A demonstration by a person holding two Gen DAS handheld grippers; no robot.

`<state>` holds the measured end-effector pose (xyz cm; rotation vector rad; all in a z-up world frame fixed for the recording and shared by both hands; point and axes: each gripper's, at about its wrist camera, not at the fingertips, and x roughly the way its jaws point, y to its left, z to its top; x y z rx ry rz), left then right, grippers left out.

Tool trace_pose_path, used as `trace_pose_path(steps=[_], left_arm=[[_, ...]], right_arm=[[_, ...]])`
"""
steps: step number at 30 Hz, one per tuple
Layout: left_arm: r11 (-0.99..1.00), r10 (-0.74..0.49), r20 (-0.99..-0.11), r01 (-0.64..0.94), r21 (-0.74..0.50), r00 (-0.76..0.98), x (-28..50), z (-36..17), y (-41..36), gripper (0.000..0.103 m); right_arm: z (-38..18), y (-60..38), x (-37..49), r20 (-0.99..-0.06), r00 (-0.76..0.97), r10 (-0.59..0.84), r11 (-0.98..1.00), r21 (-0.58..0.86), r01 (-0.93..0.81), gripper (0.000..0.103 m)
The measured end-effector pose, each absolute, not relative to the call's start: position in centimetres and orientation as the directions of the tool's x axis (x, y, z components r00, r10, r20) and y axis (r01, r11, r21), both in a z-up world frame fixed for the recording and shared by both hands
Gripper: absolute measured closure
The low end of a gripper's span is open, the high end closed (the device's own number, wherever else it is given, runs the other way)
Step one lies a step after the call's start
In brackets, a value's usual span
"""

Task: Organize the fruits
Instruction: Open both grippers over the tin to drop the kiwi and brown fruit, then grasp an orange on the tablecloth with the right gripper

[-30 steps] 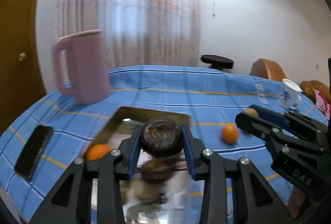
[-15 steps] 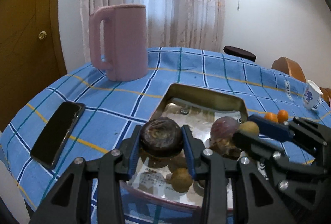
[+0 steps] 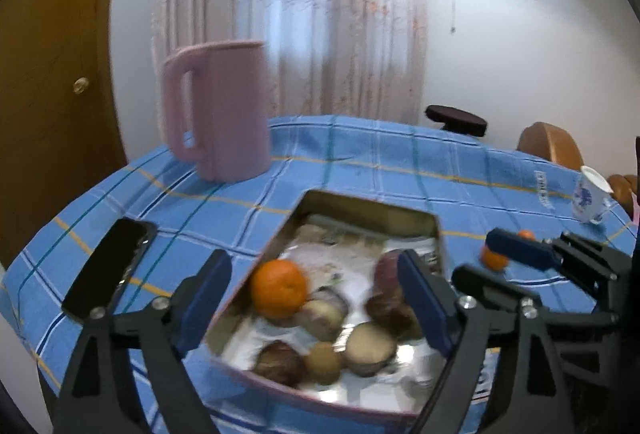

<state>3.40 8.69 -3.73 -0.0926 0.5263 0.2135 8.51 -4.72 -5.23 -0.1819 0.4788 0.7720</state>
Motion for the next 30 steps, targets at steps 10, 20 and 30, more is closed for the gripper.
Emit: trace_pose_path(steps=[10,20,30], left_arm=[[0.997,0.059,-0.523,-0.073,-0.006,0.85,8.2,-3.2,0.3,0.007],[0.997,0.074,-0.575,-0.064,0.038,0.815,12.1,-4.7,-2.0,0.007],[0.998,0.064,-0.589,-0.041,0.053,0.806,12.8,-5.3,-2.9,0.008]], right_arm=[[-6.1,-14.3,15.1,-0.554,0.781,0.287,0.934,-0.019,-0.357,0.055],[-8.7,-16.0,19.2,-0.648,0.702,0.297,0.946,0.098,-0.31,0.055],[-9.9,-16.2,19.5,-0.704,0.649,0.288,0.946,0.105,-0.306,0.063]])
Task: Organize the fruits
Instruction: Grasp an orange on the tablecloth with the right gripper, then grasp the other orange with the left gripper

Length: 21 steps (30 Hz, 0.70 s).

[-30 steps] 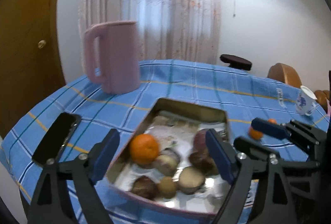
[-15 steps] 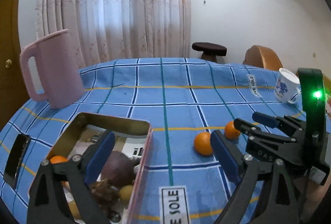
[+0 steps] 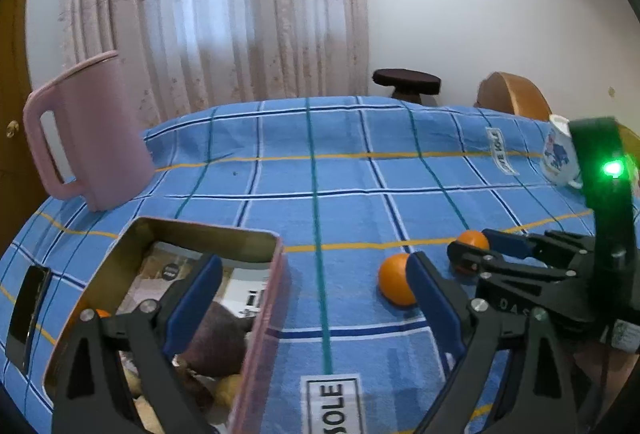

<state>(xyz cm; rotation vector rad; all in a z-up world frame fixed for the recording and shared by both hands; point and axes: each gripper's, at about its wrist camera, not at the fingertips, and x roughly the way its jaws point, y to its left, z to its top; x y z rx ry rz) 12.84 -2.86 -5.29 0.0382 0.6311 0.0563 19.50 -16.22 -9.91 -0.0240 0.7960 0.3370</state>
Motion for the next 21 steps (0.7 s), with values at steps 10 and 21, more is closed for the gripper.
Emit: trace_pose_path(steps=[10,21], left_arm=[[0.996,-0.042,-0.688,0.086,0.029,0.725,15.3,-7.6,-6.0,0.034],[0.99,-0.121,-0.775,0.129,-0.052,0.62,18.1,-9.7,-6.5,0.063]], right_arm=[[-9.3,-21.5,17.8,-0.652,0.714,0.254,0.967,0.184,-0.177,0.063],[-8.9,-20.3,17.4,-0.65,0.724,0.23,0.972,0.124,-0.198,0.063]])
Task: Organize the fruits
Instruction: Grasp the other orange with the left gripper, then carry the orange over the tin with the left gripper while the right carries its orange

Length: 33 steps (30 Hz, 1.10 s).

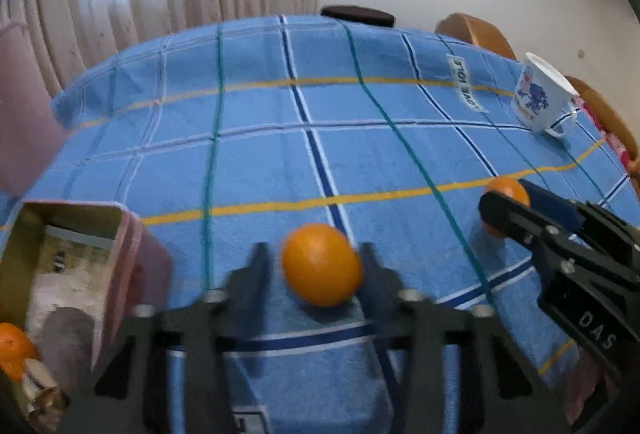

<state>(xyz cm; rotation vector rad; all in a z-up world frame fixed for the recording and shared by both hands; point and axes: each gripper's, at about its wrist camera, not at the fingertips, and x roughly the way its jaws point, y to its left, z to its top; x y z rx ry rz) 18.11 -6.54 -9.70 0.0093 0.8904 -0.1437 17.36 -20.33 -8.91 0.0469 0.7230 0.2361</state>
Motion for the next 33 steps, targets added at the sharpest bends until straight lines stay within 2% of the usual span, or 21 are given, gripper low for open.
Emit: trace_pose_path(steps=[33], left_arm=[[0.994,-0.073,-0.6,0.107,0.021,0.797,14.4,-6.8,-6.5,0.064]], right_arm=[[-7.1,-20.1,14.4,-0.52,0.804,0.287,0.956,0.104,-0.274,0.063]])
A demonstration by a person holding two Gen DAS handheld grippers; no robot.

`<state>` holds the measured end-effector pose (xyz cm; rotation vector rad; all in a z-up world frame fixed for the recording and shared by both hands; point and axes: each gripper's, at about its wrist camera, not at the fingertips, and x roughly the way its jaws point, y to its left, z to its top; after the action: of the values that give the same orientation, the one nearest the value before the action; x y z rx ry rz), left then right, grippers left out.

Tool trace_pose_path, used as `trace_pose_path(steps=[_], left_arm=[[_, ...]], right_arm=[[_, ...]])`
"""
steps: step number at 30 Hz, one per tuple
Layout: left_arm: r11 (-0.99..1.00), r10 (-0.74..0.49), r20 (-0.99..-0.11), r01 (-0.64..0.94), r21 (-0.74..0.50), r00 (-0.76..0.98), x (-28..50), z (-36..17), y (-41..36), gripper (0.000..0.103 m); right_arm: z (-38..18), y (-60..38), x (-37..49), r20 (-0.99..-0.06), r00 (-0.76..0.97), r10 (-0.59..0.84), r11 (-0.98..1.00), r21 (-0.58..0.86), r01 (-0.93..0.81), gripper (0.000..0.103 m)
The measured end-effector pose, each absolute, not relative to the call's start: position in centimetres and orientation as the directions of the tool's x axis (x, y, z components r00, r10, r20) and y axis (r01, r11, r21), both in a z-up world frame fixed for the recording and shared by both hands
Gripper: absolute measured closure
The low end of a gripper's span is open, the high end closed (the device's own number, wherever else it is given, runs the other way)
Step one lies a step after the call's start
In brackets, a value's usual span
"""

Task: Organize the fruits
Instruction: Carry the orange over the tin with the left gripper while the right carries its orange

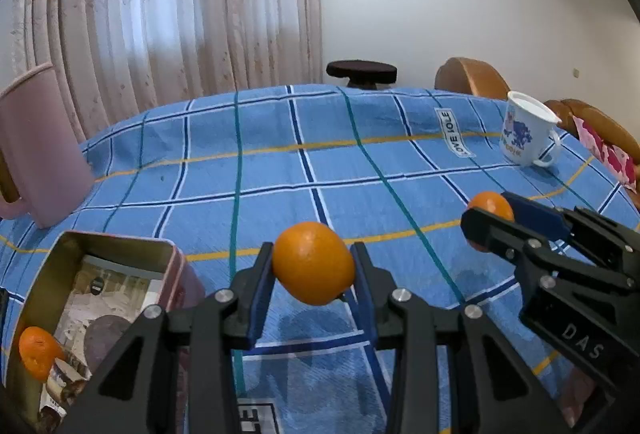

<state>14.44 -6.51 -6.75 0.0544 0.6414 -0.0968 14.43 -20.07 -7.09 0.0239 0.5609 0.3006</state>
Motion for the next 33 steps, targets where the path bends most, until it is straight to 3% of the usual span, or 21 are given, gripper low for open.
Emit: trace_pose_path(steps=[16,33], left_arm=[[0.996,-0.056,-0.536,0.082,0.025,0.842,13.1,-6.0,-6.3,0.064],[0.998,-0.002,-0.413,0.027,0.054,0.911,10.5,-4.7,-6.1,0.064]], right_arm=[[-6.5,-20.0,13.4,-0.469,0.831,0.299,0.953,0.096,-0.289,0.063],[-5.7,-20.1,11.3,-0.374,0.87,0.322,0.945,0.068,-0.32,0.063]])
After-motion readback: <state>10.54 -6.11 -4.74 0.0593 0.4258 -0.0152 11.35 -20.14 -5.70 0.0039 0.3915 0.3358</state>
